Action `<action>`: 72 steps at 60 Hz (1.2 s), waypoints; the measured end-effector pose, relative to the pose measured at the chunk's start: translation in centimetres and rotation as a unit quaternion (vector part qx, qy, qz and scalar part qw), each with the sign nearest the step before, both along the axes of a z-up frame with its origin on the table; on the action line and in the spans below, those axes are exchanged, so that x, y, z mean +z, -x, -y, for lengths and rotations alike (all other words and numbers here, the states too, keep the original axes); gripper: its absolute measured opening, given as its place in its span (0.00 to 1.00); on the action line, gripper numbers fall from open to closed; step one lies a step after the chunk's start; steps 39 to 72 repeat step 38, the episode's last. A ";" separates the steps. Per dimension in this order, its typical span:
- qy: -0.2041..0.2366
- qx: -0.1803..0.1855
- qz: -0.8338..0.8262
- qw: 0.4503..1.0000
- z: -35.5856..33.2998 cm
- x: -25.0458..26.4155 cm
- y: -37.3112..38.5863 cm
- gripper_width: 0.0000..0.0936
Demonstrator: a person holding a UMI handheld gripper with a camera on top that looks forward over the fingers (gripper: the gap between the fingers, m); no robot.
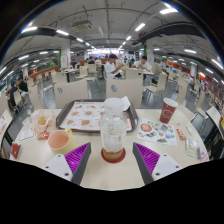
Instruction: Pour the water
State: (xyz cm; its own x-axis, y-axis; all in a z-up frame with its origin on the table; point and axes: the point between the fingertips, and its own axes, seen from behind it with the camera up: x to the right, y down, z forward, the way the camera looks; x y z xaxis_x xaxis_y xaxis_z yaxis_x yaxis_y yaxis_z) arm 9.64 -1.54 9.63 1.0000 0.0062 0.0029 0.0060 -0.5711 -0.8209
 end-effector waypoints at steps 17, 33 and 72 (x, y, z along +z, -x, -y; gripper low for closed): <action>0.014 -0.012 0.045 0.999 12.0 5.8 3.5 0.91; 0.025 -0.024 0.033 0.999 17.3 6.9 5.4 0.90; 0.019 -0.023 0.040 0.999 17.7 7.3 5.5 0.91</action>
